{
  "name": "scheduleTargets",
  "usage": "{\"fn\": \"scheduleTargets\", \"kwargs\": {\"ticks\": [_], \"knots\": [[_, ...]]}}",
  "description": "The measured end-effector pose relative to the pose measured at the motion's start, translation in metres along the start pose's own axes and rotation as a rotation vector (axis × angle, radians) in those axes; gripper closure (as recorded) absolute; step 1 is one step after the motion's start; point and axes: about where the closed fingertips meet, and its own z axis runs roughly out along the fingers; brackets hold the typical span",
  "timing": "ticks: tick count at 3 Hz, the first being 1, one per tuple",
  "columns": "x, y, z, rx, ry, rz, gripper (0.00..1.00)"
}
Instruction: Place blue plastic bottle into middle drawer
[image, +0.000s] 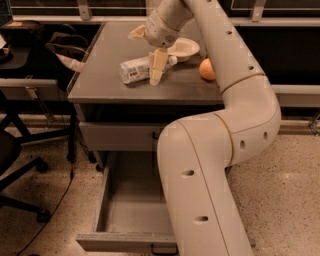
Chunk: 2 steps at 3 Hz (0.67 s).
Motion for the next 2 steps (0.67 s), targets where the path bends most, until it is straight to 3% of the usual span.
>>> {"fn": "scheduleTargets", "kwargs": {"ticks": [1,2], "knots": [[-0.019,-0.002,0.035,-0.081,0.011,-0.035,0.0],[-0.019,-0.012,0.04,-0.046,0.008,-0.034,0.0]]}}
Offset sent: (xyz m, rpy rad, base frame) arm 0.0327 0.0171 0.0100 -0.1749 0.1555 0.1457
